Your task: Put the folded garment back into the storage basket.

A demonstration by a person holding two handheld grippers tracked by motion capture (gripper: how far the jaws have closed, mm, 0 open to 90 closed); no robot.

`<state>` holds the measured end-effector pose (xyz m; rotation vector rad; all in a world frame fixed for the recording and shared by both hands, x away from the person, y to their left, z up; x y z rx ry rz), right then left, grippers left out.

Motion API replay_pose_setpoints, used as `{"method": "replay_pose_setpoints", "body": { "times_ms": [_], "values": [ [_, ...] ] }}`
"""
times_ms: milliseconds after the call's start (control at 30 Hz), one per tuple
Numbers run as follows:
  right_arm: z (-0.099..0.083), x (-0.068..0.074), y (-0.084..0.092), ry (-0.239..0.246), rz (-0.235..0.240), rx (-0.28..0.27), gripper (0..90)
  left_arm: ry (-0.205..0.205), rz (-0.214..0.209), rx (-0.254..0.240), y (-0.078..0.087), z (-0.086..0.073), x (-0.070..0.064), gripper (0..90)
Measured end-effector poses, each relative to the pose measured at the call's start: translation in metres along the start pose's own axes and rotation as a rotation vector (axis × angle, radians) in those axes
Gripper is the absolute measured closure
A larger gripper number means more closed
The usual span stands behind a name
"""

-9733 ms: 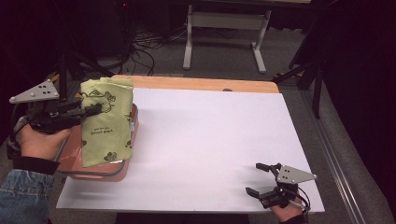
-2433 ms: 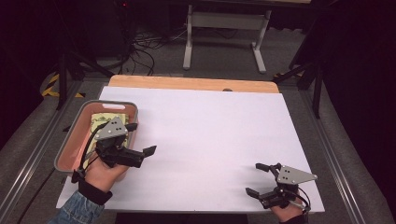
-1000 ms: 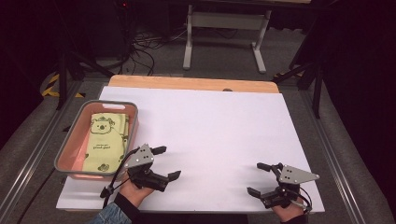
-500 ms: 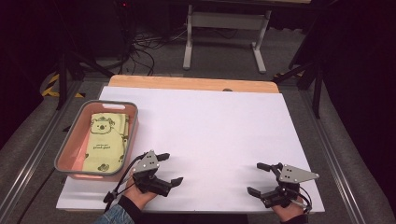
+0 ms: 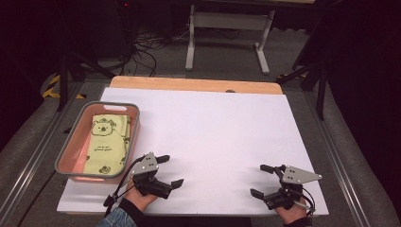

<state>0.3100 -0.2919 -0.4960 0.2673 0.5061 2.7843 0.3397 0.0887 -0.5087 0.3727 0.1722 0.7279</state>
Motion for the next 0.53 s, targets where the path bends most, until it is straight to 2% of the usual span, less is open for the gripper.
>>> {"method": "replay_pose_setpoints", "body": {
  "times_ms": [133, 400, 533],
  "values": [
    [0.0000, -0.0006, 0.0009, -0.007, -0.002, -0.008, 5.0, 0.021, 0.003, -0.012, 0.0010, 0.0004, 0.0022, 2.3],
    [0.0002, -0.0009, 0.0012, -0.012, -0.002, -0.014, 5.0, -0.019, 0.018, -0.018, 0.0011, 0.0002, -0.0006, 2.6],
    [0.0004, -0.0015, 0.0015, -0.016, -0.003, -0.017, 5.0, -0.012, 0.013, -0.012, 0.0011, 0.0002, 0.0001, 2.8]
  ]
}}
Point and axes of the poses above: each handheld gripper's, and its own axes: y roughly backward along the jaws, z roughly out of its top, x roughly to its left, the point moved 4 cm from there along -y, roughly forward along the jaws, and after that the axes turned 15 degrees about z, right-handed, at the moved point
